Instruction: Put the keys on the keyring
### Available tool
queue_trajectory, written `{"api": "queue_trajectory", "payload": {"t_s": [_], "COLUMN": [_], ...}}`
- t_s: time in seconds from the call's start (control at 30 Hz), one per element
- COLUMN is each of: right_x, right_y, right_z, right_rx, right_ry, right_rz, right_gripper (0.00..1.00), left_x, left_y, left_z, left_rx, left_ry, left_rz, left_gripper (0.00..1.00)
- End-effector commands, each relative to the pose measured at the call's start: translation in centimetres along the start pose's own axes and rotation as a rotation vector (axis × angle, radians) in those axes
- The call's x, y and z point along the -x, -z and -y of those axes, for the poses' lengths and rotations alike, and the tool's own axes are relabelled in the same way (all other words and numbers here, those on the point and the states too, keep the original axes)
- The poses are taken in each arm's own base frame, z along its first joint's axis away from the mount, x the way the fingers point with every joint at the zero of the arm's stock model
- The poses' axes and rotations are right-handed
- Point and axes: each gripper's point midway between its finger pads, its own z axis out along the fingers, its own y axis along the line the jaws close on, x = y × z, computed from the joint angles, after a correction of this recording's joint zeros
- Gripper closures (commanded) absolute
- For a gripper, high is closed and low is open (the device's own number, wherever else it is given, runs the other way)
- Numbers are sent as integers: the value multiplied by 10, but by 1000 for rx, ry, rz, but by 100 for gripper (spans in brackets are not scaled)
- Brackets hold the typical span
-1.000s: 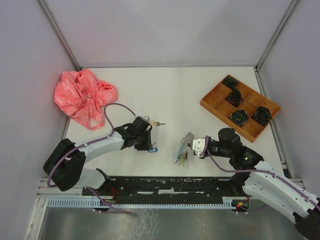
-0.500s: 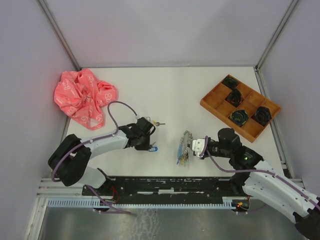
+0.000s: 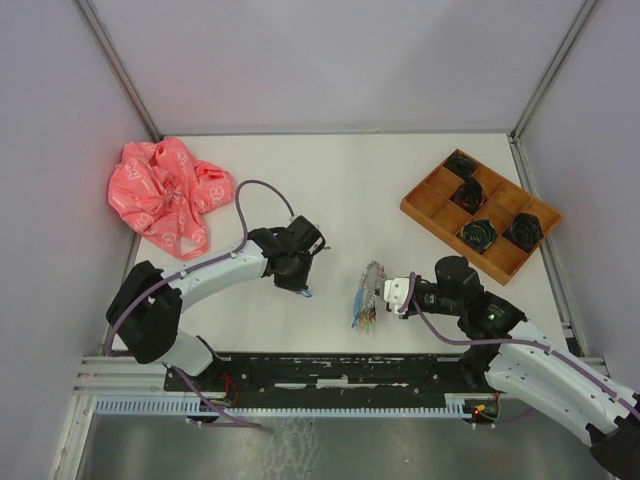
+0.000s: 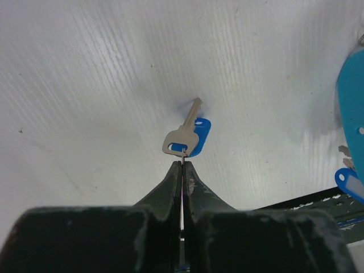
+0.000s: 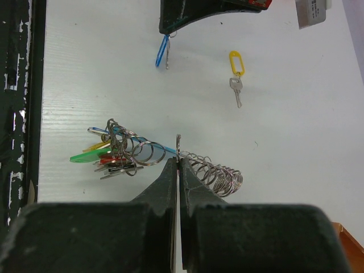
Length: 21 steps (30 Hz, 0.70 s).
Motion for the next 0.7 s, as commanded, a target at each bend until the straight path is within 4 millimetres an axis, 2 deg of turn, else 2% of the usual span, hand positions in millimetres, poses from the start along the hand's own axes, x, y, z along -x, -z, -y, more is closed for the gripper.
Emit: {"api": "queue_trajectory", "payload": {"t_s": [0.0,0.17,0.3,0.43,0.67], "right_x": [23,23,24,23,21], "right_y": [1,1,-1,-1,0], "right_z": [10,9,8,6,5], "right_rx": [-23,-15,-6,-2,0], "right_ry": [41,41,39,38,35], "right_rz": [69,71,72,69,61], "right_gripper": [99,99,99,99,99], "left_x": [-29,-38,-36,-24,6], "left_y": [20,34,32,17,-25], "left_z": [-12,-31,-36,-31,-4], "left_rx": [41,133,164,175,146], "left_ry": [-122,-171,-244,-329,-457], "left_rz": [-170,-251,-300,-340,-357], "left_gripper": [97,97,97,97,96]}}
